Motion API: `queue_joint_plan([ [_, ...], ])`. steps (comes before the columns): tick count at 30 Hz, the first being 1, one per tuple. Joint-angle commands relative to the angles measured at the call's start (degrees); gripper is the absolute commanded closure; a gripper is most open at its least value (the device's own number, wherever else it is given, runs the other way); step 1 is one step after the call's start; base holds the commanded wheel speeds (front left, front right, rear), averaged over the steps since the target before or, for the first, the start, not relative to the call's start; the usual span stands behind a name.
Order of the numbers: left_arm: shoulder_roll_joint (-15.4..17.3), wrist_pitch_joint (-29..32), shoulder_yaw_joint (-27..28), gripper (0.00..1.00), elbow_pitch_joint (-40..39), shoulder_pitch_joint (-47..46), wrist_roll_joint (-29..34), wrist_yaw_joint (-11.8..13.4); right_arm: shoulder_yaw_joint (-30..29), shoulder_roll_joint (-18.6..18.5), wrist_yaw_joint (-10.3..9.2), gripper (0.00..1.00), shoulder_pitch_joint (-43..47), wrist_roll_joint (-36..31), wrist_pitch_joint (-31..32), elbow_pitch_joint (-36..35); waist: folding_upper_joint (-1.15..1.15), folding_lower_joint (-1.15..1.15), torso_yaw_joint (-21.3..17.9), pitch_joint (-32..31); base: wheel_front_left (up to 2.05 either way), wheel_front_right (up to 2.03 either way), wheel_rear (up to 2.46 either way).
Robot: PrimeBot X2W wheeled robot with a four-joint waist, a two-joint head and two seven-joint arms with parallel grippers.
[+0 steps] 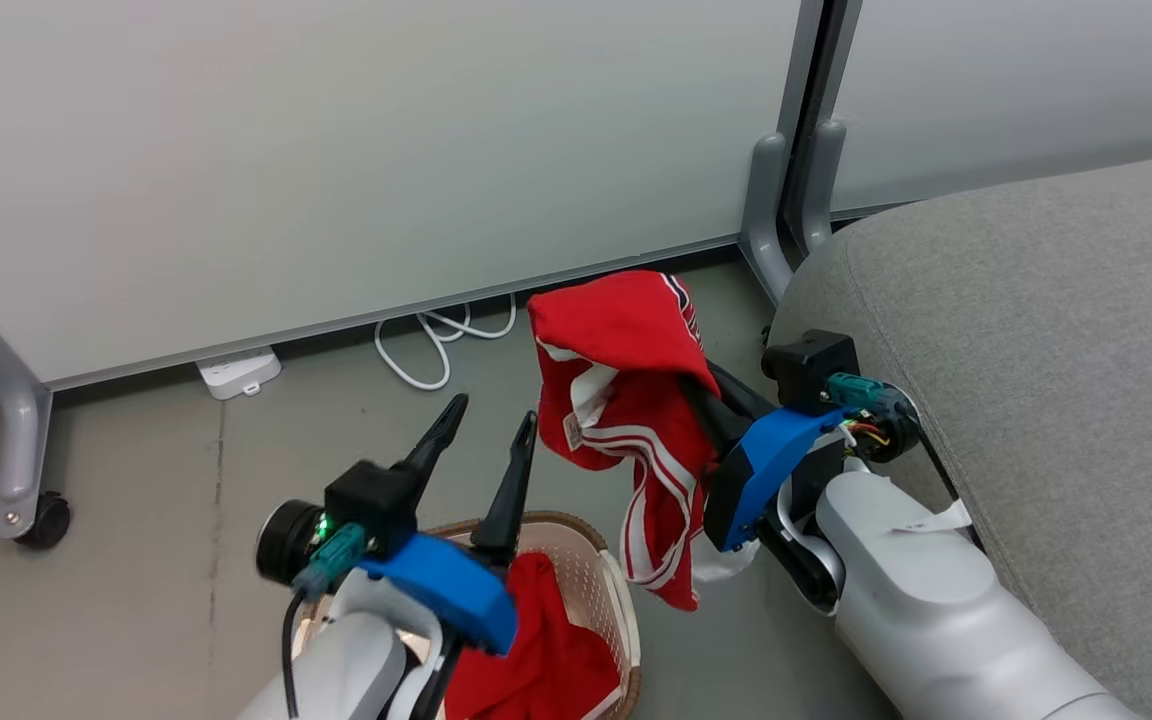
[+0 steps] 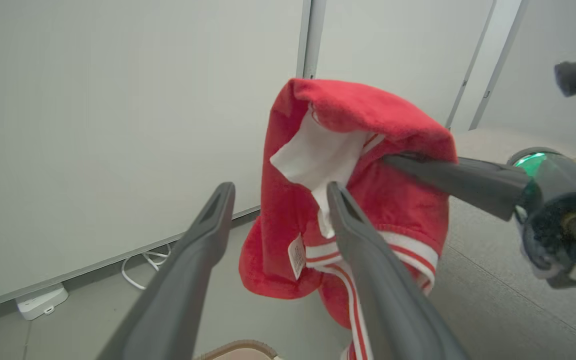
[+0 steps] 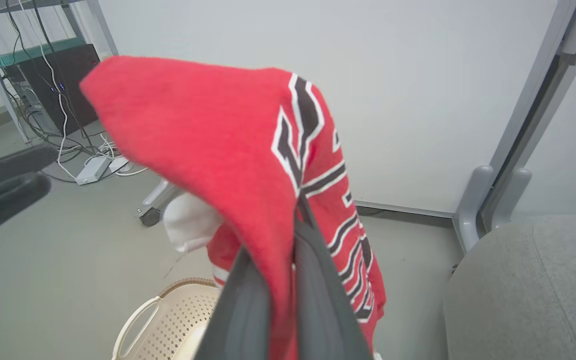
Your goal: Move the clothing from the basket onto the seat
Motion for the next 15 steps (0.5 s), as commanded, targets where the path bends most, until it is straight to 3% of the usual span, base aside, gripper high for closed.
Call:
queue_joint_plan([
  [1, 0.5, -0.2, 2.9, 0.0, -2.9, 2.7, 3.0, -0.2, -1.0, -0.3, 0.03, 1.0, -0.8, -0.8, -0.4, -0.5, 0.0, 0.0, 0.0, 0.3, 0.0, 0.0, 0.0],
  [7, 0.2, -0.2, 10.5, 0.0, -8.0, 11.0, 10.5, -2.3, -3.7, -0.4, 0.03, 1.0, 0.0, -2.4, -0.4, -2.0, 0.0, 0.0, 0.3, 0.9, 0.0, 0.0, 0.0],
  [15, -2.4, -0.2, 16.8, 0.0, -7.6, 14.8, 15.9, -5.9, -5.2, -0.2, 0.03, 1.0, 2.1, -4.1, -0.4, -3.3, 0.0, 0.0, -0.8, 0.9, 0.0, 0.0, 0.0],
])
